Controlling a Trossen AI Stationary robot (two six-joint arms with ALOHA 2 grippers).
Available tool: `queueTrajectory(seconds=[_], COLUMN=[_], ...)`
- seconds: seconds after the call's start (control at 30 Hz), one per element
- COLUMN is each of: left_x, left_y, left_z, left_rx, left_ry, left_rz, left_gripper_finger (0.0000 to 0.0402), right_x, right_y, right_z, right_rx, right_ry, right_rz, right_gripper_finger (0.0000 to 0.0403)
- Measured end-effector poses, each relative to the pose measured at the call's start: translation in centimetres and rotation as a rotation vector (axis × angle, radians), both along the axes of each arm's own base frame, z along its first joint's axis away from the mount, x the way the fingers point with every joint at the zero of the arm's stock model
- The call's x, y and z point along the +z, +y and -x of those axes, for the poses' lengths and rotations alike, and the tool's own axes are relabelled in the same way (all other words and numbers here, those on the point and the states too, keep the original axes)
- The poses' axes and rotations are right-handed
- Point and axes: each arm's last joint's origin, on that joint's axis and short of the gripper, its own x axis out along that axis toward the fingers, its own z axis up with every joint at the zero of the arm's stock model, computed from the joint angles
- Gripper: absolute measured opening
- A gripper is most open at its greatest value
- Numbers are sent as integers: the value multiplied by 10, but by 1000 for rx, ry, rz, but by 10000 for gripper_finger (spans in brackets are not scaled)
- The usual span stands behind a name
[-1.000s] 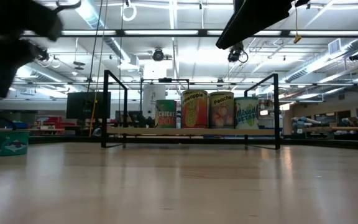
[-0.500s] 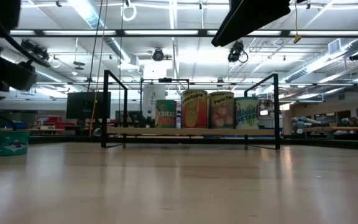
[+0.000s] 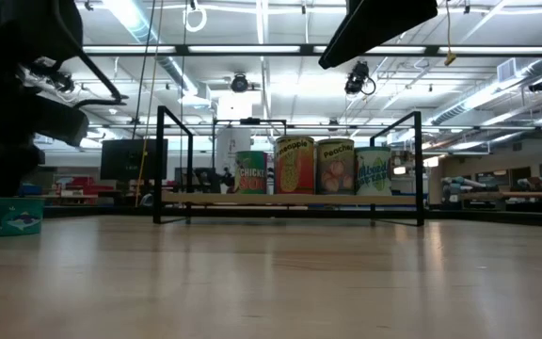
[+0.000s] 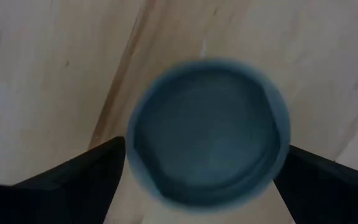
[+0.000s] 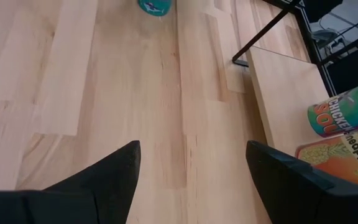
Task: Pick and place cans onto a shelf
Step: Put the canned tuna on the shelf
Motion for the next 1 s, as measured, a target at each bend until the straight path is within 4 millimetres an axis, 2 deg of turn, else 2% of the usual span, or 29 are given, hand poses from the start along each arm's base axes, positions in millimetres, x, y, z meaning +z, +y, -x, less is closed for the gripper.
queueTrajectory(seconds=[0.43, 0.53, 0.73, 0.83, 1.0], left_x=[-3, -3, -2, 4, 24], left_y=[2, 2, 2, -3, -8], left_z=[-4, -5, -7, -17, -45], left_rx=[-2, -4, 1, 6, -21], left_ry=[-53, -61, -83, -179, -285], left_rz=[-3, -7, -1, 45, 42], left_gripper_finger=[385, 369, 311, 293, 291], right_x=[1, 2, 1, 0, -2], right_y=[1, 1, 1, 0, -2], right_z=[-1, -2, -2, 0, 3], right_rx=[-5, -5, -13, -13, -21], right_ry=[-21, -28, -28, -11, 32], right_rz=[-21, -25, -36, -27, -9], right_gripper_finger=[299, 299, 299, 299, 299])
